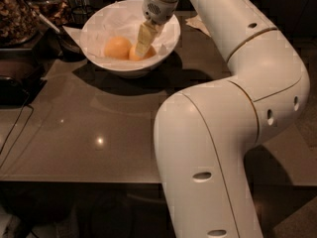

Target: Pick orange from white bowl

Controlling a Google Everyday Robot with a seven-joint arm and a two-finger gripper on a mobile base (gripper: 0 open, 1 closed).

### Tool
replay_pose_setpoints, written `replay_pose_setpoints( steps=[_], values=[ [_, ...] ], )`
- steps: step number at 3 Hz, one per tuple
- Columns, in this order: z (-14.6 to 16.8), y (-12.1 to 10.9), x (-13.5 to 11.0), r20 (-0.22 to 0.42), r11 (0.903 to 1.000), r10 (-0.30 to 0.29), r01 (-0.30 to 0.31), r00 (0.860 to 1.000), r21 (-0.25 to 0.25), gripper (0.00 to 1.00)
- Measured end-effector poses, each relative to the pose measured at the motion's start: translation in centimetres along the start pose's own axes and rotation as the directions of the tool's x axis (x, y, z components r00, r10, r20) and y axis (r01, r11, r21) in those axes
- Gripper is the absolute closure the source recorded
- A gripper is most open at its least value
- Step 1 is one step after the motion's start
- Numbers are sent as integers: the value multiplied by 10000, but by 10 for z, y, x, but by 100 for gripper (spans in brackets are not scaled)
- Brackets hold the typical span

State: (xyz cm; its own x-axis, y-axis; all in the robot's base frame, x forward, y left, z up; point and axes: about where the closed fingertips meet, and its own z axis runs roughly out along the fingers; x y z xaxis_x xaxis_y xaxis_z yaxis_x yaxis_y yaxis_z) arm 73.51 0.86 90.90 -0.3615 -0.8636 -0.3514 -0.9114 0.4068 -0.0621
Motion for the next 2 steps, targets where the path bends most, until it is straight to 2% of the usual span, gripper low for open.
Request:
replay_pose_setpoints(
  steps=[1,2],
  values=[
    [9,5,-6,-134,9998,-112,110,9998,-160,27],
    [19,10,-9,-208,9992,-174,166,9996,-364,28]
  ],
)
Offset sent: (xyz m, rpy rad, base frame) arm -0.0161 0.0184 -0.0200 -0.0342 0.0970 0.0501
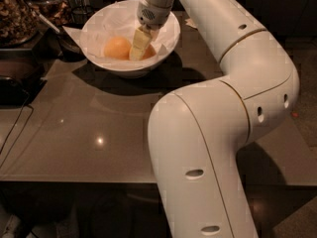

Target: Pick orange from white bowl

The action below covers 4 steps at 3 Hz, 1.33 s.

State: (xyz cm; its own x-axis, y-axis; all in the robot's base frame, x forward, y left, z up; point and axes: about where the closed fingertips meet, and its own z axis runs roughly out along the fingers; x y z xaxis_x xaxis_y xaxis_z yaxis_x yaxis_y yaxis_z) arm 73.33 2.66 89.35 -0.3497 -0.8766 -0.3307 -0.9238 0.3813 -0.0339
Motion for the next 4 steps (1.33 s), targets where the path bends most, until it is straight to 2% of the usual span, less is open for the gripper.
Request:
replay_pose_setpoints(
  steps=[3,4],
  values=[
    [31,7,5,-11,9972,208,-208,9998,-712,31],
    [39,8,6,-98,9967,250,-257,9996,-776,50]
  ],
)
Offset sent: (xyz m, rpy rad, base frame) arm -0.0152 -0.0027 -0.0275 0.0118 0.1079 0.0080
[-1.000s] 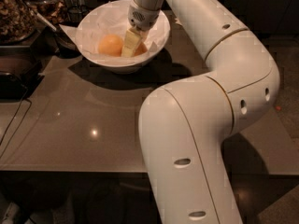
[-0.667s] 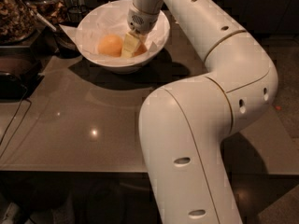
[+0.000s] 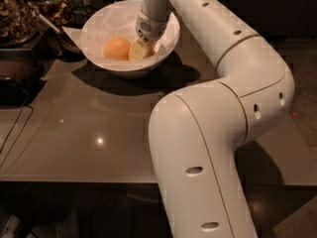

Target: Pick orange from white bowl

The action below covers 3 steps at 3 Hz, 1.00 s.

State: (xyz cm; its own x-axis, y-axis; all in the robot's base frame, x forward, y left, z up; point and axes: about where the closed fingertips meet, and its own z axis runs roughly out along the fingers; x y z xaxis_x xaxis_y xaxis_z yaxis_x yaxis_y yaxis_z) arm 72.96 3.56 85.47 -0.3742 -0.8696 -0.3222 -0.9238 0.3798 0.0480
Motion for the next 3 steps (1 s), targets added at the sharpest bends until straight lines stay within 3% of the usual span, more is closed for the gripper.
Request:
replay_pose_setpoints(
  steps=[2,3],
  values=[
    [2,-2,-3,75,10000,-5,5,10000,48,95],
    [-35,7,-1,934,9987,-448,423,9946,285,100]
  ],
)
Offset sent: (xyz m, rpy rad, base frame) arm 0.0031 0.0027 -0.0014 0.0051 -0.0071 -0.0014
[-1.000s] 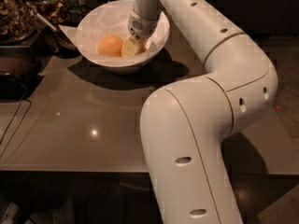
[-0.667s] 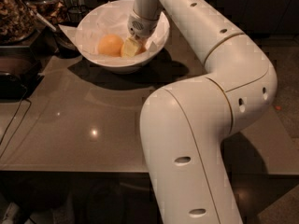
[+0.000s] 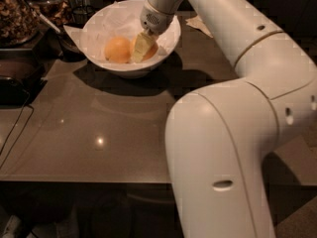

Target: Pick orange from white bowl

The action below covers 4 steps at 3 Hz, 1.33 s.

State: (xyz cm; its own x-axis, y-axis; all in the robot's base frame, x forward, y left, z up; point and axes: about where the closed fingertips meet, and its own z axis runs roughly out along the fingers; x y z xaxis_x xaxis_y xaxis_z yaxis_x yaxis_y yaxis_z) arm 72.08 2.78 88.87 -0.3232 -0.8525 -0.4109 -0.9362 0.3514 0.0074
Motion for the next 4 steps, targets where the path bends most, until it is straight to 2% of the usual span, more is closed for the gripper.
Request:
replay_pose_setpoints(
  steps=[1,2,3,4],
  values=[
    [-54,23,1,1093,9979,-593,562,9922,311,100],
    [-97,52,2,1945,9885,-1455,1344,9700,693,100],
    [-97,56,-1,1873,9852,-1666,1556,9681,718,100],
    [-103,76,-3,2177,9816,-1910,1851,9571,472,100]
  ],
)
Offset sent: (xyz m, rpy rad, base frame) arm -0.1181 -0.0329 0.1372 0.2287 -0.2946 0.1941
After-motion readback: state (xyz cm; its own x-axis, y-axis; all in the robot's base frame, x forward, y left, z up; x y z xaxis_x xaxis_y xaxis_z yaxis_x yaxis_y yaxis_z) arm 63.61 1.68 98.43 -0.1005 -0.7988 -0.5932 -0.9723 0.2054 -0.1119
